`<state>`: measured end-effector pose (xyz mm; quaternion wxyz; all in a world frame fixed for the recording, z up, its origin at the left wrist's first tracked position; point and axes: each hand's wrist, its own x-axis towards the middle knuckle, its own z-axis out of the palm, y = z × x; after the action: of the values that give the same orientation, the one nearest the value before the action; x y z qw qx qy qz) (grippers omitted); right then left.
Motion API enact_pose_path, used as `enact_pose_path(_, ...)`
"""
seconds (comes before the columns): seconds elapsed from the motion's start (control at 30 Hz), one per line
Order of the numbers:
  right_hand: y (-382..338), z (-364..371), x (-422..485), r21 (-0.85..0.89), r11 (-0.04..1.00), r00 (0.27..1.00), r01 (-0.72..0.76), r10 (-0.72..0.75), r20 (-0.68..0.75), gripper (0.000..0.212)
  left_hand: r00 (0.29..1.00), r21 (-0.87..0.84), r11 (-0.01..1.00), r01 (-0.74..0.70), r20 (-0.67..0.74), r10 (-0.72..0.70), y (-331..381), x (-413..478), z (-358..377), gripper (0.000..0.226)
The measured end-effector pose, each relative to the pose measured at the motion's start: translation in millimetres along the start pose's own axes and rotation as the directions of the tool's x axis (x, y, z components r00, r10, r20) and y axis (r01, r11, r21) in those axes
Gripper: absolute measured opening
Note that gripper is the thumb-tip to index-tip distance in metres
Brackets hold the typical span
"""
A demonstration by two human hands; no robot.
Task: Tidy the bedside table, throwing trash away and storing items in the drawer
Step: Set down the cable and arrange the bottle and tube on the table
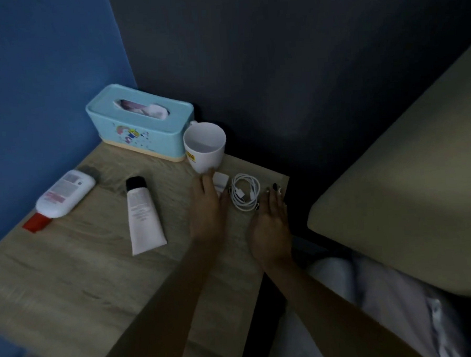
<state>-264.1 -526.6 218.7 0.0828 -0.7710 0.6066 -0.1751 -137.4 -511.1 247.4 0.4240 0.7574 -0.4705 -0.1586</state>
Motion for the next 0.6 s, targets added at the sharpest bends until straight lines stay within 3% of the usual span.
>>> enact_pose_path(0.47,15.7,1.3,-2.9,0.030,1.000,1.000,0.004,-0.003,-0.018,0.052,0.998,-0.025,0.999,-0.042,-0.041,0.040,5.4,-11.4,-3.3,0.054)
enact_pose_path(0.6,10.9,-1.0,-3.4,0.055,0.998,1.000,0.003,-0.004,0.009,0.048,0.982,0.168,0.974,-0.154,-0.086,0.170,5.6,-17.1,-47.2,0.046)
